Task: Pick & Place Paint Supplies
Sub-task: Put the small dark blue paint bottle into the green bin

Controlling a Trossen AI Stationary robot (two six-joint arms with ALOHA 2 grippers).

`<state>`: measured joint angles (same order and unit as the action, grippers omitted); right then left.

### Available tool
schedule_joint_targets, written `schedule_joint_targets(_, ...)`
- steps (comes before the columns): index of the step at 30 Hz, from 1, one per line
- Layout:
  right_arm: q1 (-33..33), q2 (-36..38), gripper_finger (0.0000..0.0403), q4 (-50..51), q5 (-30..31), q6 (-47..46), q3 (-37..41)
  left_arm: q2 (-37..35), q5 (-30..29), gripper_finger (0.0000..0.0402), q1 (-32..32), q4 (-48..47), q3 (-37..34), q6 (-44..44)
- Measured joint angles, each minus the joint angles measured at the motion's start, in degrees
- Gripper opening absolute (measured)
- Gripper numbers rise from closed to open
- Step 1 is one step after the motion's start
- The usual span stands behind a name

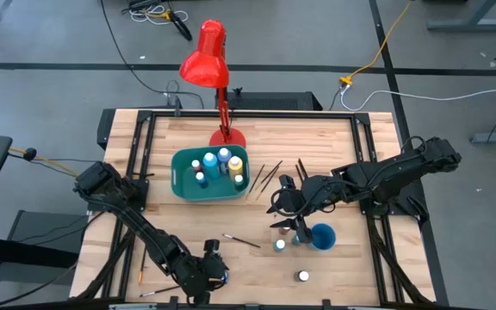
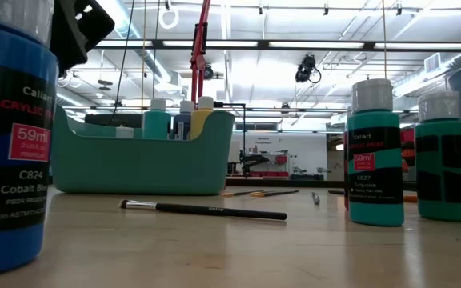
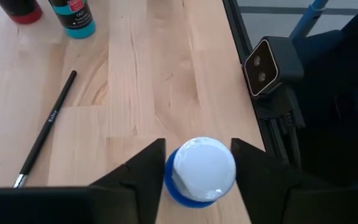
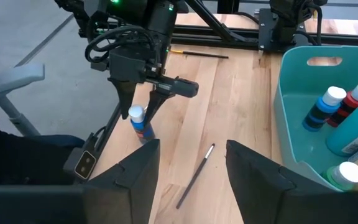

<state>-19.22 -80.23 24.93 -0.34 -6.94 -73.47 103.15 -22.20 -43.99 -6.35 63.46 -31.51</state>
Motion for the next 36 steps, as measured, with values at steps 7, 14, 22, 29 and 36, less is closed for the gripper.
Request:
schedule_joint_targets(7,0.00,0.00,0.0189,0.04,-0.13,-0.02,0.00,-0.04,-1.62,0.0125,0.09,-0.01,0.01,0.43)
schedule_joint_targets(14,0.00,0.00,0.0189,0.04,-0.11,-0.02,0.00,-0.04,-2.62,0.0141,0.58,-0.84,1.76,1.11)
schedule_joint_targets(22,0.00,-0.07,0.0189,0.04,-0.11,0.00,0.00,-0.07,-4.34,0.0125,3.41,-4.73,3.54,2.24)
schedule_joint_targets(29,0.00,-0.39,0.0189,0.03,-0.11,-0.02,0.00,-0.75,-9.51,0.0125,6.15,-9.35,3.60,2.19)
schedule_joint_targets(36,0.00,-0.39,0.0189,0.05,-0.09,0.00,0.00,-7.63,-9.93,0.0137,8.05,-16.93,3.62,3.46)
